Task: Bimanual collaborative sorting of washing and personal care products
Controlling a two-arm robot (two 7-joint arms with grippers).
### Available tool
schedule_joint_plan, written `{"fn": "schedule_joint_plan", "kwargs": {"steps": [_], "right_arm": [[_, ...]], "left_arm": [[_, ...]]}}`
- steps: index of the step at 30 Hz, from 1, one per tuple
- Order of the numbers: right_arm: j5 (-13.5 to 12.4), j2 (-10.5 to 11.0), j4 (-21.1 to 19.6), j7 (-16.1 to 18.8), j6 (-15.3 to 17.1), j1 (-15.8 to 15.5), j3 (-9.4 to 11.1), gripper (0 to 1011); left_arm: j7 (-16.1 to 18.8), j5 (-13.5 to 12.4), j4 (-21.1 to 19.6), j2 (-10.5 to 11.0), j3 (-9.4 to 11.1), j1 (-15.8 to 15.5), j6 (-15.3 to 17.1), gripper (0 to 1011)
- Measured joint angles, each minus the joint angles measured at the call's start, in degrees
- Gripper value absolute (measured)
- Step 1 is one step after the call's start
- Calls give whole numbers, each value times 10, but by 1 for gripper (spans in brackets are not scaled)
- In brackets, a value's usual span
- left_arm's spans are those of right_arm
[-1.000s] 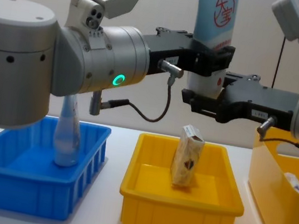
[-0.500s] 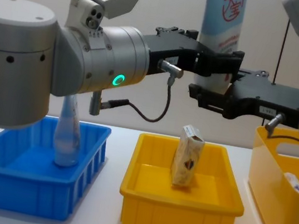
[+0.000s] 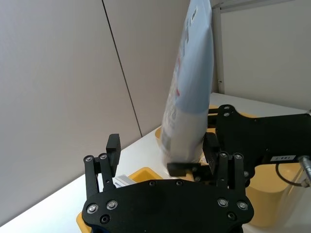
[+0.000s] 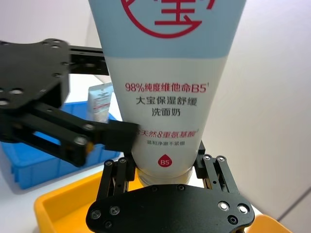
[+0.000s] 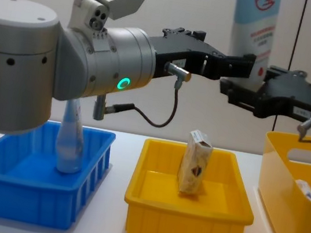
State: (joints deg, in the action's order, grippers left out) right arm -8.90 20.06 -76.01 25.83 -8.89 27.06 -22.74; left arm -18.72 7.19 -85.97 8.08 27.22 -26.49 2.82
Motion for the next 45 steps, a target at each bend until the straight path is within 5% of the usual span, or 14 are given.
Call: {"fn": "schedule_joint_plan", "kwargs": {"steps": [9, 23, 45], "right_arm": [[-15, 0, -26, -35, 25, -29, 34, 637], [-40, -10, -65, -107, 105, -68, 95, 638], [-53, -46, -97, -242, 288, -87, 173, 638]], "left_arm": [[0, 0, 0, 0, 0, 0, 0, 1001], [1, 0, 0, 0, 0, 0, 0, 1001], [1, 0, 0, 0, 0, 0, 0, 1001]]}}
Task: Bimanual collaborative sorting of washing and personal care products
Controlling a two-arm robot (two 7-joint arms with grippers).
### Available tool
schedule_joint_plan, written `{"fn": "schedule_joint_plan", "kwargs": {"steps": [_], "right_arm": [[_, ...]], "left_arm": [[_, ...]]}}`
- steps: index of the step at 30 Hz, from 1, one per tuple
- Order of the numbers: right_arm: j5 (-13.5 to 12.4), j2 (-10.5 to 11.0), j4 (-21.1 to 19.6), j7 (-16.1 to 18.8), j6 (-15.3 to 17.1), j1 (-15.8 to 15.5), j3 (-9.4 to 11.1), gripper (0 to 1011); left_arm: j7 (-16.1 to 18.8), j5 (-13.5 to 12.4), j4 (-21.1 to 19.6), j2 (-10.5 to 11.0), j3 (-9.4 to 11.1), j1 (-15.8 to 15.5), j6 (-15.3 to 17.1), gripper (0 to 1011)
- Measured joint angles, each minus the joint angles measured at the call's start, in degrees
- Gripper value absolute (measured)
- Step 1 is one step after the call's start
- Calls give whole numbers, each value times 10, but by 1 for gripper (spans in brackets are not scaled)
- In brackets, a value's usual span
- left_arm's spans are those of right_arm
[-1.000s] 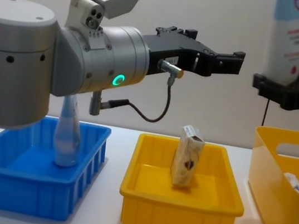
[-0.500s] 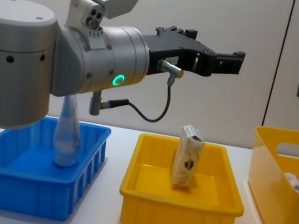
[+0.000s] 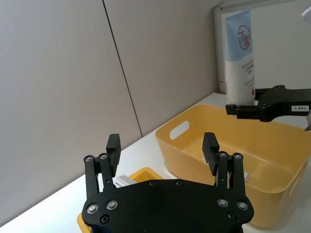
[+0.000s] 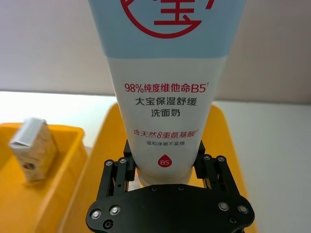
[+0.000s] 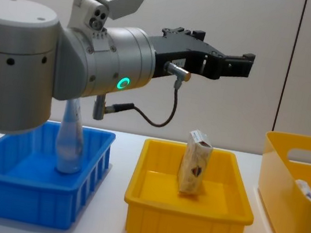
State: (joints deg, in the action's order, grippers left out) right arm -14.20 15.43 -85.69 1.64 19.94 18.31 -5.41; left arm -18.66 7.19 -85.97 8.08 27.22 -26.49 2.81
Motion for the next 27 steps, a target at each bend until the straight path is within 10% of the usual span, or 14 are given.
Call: {"fn": "schedule_joint_plan", "kwargs": {"steps": [12, 27], "right_arm": [[8, -3, 13, -15, 65, 16, 0, 637], [20, -3, 16, -8, 84, 27, -11, 1004]], "left_arm": [[0, 0, 0, 0, 0, 0, 0, 1001], [0, 0, 0, 0, 0, 0, 0, 1001]]}}
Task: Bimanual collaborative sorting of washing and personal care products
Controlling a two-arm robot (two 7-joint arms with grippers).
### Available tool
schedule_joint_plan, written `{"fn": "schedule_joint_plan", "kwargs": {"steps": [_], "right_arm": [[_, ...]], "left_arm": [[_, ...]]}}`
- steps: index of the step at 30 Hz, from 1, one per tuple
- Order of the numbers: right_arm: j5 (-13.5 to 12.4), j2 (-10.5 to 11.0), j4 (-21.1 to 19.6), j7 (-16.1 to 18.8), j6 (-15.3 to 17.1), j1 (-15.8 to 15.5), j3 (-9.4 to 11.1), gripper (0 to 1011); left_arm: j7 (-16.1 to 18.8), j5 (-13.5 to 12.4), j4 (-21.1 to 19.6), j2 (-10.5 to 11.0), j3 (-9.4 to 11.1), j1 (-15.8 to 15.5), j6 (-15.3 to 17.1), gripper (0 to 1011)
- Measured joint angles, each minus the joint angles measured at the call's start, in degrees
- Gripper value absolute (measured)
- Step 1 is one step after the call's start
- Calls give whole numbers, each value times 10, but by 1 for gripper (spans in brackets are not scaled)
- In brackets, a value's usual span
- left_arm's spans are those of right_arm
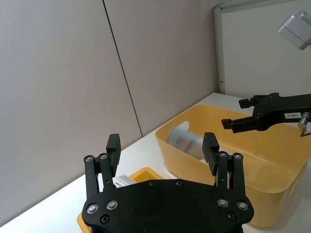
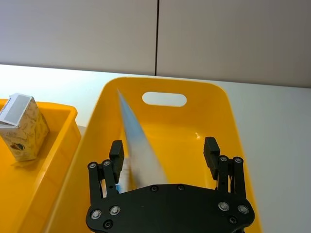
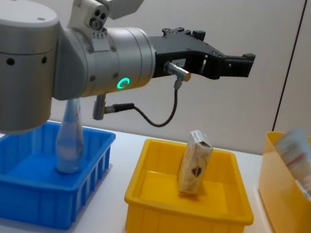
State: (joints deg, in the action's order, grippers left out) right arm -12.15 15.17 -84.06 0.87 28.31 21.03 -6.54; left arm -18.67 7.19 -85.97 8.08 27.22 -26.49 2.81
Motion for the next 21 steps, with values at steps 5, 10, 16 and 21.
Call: {"fn": "schedule_joint_plan", "kwargs": {"steps": [5, 10, 16, 21], "right_arm": [[2, 0, -4, 2, 2, -1, 1, 1004], [3, 2, -11, 6, 2, -5, 4, 1004], [3, 5, -19, 12, 0, -11, 8, 1004], [3, 6, -23, 15, -1, -14, 10, 1004]], "left_arm": [[0, 0, 0, 0, 0, 0, 0, 1001], [0, 0, 0, 0, 0, 0, 0, 1001], [0, 0, 0, 0, 0, 0, 0, 1001], [0, 0, 0, 0, 0, 0, 0, 1001]]}}
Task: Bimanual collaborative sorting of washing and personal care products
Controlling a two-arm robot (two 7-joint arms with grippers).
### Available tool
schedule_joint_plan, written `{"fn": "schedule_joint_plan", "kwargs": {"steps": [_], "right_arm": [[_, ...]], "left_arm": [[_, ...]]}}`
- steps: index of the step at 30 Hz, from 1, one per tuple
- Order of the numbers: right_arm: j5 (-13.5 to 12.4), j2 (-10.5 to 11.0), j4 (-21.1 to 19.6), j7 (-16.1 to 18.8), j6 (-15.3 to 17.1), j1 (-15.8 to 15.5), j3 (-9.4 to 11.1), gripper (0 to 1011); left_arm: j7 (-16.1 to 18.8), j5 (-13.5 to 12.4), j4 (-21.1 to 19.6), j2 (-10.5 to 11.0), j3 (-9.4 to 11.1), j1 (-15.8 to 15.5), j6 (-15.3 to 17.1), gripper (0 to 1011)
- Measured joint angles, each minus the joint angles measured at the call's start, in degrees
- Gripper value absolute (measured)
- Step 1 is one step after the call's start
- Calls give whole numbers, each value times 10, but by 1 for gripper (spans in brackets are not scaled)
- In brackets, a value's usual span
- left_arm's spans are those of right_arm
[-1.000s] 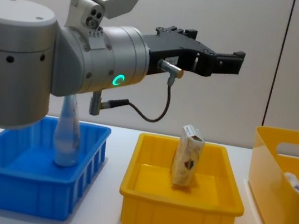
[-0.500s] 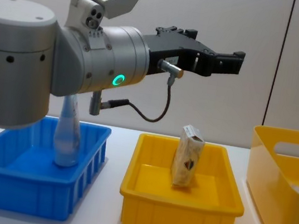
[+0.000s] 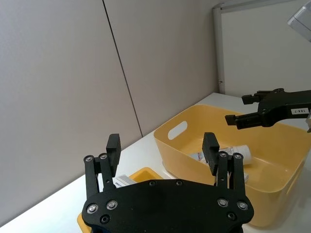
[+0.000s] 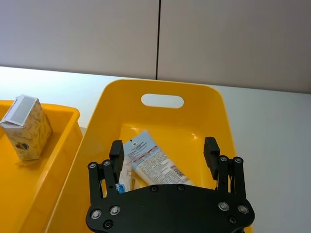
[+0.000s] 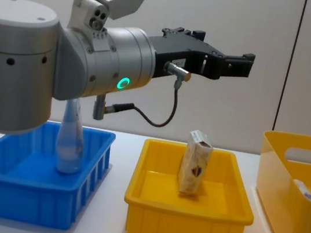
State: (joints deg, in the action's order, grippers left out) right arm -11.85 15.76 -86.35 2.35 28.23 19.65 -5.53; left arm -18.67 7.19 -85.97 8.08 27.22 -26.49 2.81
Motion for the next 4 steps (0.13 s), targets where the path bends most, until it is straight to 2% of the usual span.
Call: {"fn": "schedule_joint_plan", "kwargs": {"steps": [4], "right_arm": [[0, 1, -3, 2, -1, -2, 1, 1004]], "left_arm": [[0, 0, 0, 0, 0, 0, 0, 1001]]}}
